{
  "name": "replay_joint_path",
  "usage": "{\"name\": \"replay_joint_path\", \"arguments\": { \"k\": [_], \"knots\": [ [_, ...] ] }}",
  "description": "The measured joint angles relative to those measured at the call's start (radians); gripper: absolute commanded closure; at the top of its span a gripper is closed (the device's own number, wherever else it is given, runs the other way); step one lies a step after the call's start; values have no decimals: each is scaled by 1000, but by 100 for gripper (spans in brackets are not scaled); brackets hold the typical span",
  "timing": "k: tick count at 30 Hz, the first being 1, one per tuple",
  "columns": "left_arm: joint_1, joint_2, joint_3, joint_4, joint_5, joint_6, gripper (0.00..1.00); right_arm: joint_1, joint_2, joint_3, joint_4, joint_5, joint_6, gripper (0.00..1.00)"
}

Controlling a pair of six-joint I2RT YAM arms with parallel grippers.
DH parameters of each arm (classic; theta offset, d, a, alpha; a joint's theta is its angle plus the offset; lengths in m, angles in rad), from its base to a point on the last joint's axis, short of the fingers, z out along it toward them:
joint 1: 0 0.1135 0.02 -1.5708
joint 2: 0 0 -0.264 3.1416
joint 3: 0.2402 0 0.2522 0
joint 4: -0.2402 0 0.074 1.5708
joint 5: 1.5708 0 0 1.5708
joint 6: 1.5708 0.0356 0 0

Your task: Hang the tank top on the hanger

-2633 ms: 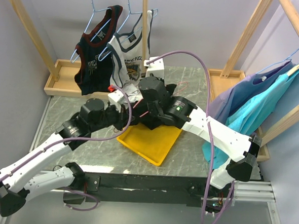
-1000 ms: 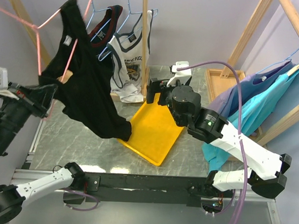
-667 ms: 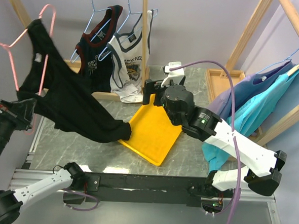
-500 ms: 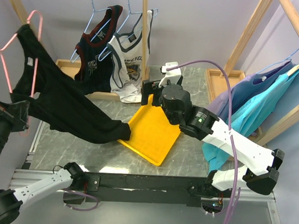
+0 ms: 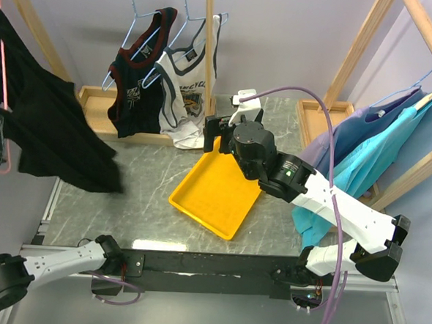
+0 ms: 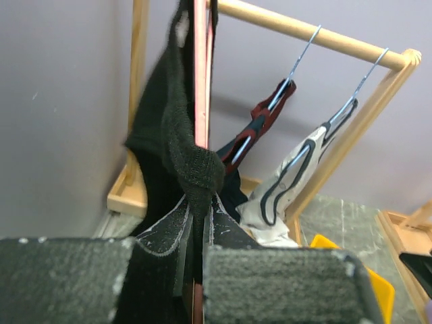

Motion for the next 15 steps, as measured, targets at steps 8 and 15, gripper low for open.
{"name": "replay_joint_path", "arguments": {
  "k": [8, 15],
  "knots": [
    [-90, 8, -184, 61, -68, 16, 99, 0, 0, 0, 0, -20, 5, 0],
    [-280, -56, -373, -102, -117, -212, 99, 0, 2, -2, -14, -69, 23, 0]
  ]
}}
